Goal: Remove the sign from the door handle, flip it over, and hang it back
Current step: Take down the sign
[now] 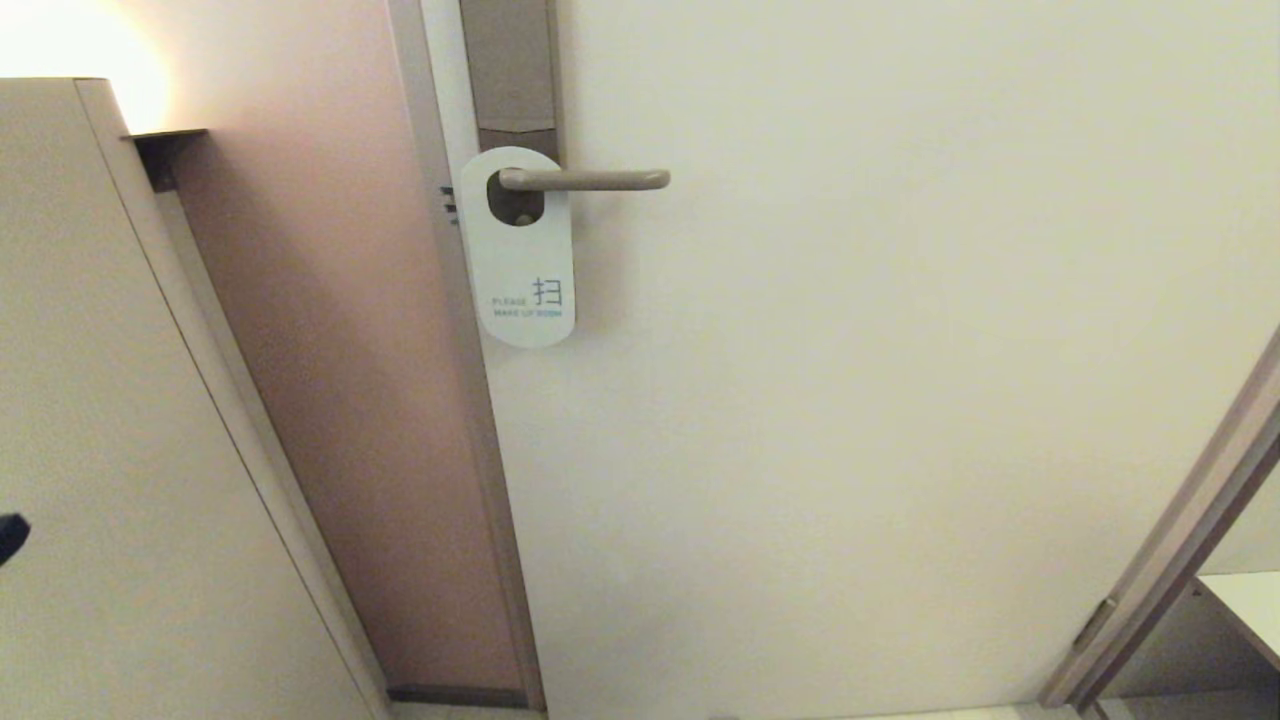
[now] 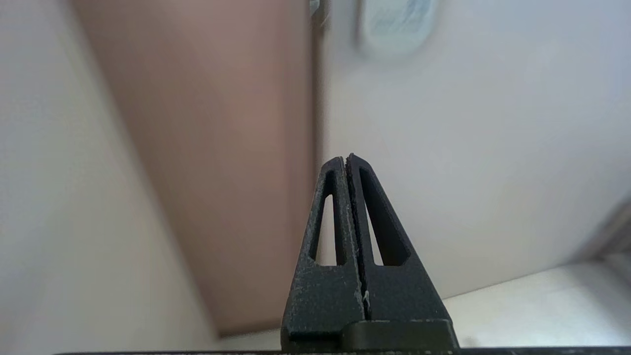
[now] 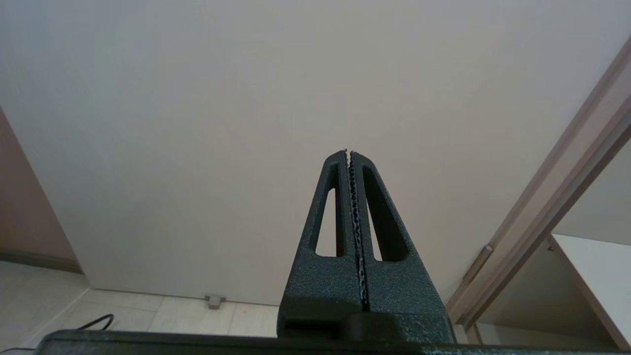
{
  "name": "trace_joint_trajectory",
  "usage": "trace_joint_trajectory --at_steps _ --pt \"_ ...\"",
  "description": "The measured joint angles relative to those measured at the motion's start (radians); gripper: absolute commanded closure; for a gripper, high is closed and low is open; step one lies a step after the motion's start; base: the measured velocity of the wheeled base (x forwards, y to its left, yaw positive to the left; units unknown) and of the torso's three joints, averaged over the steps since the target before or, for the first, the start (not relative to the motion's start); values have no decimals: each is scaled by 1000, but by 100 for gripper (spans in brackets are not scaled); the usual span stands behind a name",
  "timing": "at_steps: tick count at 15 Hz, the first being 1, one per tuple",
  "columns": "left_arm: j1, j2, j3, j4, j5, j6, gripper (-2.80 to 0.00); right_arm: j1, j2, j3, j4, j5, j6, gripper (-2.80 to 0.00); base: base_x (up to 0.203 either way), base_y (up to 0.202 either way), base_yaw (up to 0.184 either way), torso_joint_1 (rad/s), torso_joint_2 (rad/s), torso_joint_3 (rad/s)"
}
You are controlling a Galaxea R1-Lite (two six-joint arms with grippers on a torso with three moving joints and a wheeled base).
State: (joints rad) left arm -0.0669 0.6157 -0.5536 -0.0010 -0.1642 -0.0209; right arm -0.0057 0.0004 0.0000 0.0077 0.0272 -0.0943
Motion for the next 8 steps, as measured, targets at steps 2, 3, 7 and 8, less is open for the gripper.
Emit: trace_joint_trajectory --at_steps 2,3,7,8 --pt "-5 117 -88 -18 -72 -19 0 0 0 0 0 0 0 0 0 0 0 0 0 0" --pt "-5 163 -117 -21 -111 -23 0 0 0 0 0 0 -1 0 0 0 0 0 0 0" --pt "-7 338 -211 -44 -213 -41 0 0 0 0 0 0 -1 0 0 0 0 0 0 0" --pt "-7 375 -231 -49 -230 -51 0 0 0 0 0 0 -1 0 0 0 0 0 0 0"
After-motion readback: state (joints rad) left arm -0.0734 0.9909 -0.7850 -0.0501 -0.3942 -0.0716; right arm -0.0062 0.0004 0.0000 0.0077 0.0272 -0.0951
